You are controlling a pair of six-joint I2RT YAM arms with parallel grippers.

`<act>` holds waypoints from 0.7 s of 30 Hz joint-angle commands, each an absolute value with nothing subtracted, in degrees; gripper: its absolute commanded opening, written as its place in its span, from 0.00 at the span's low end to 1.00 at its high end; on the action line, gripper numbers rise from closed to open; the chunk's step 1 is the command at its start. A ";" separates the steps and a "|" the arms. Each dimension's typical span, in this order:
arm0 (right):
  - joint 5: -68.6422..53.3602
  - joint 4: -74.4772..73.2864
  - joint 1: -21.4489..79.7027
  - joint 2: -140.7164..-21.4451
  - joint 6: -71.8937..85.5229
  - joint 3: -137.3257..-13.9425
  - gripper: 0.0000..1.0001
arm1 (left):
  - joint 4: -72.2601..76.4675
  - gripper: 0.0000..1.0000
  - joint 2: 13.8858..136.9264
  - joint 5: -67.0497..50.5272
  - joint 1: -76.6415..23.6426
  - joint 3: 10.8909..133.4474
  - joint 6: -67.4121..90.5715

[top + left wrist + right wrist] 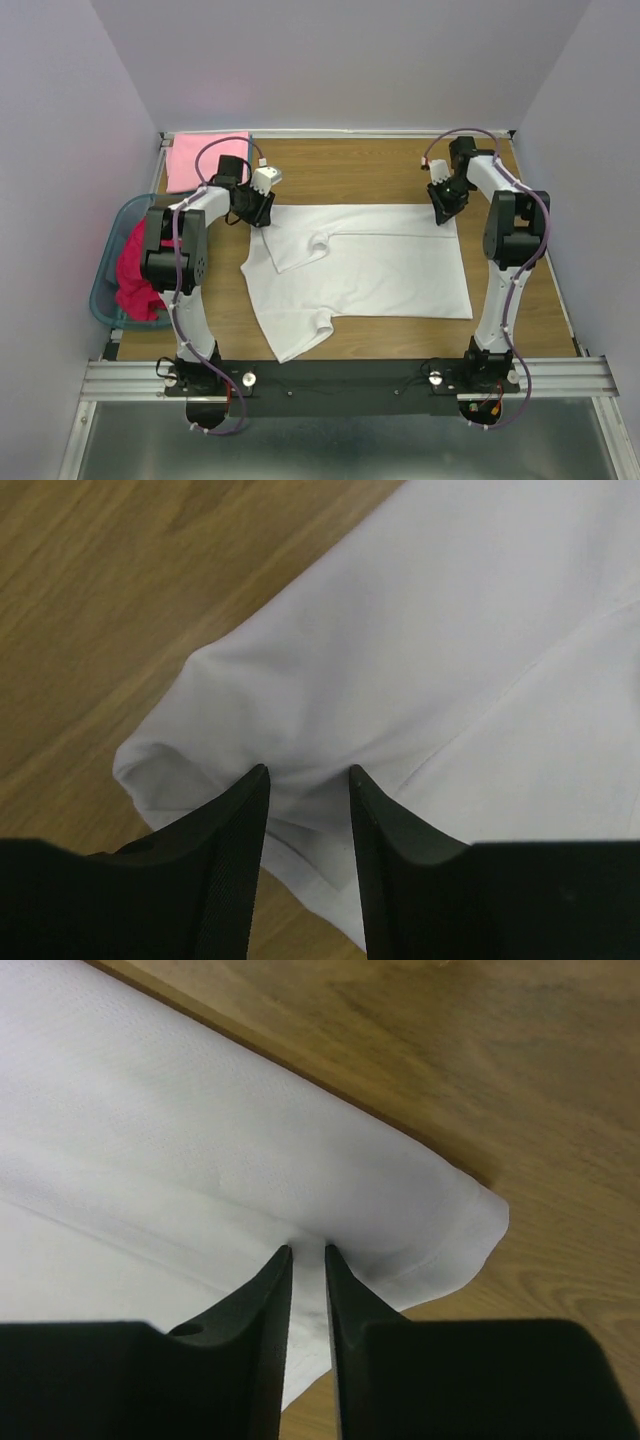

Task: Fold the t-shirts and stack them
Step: Fold the tshirt

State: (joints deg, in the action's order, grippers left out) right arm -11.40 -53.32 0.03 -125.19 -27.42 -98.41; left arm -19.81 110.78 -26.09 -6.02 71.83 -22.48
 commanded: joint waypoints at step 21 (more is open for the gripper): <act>-16.35 -62.22 1.04 -102.33 -36.73 -92.25 0.79 | -46.22 0.75 83.79 -36.92 -7.29 67.18 -55.53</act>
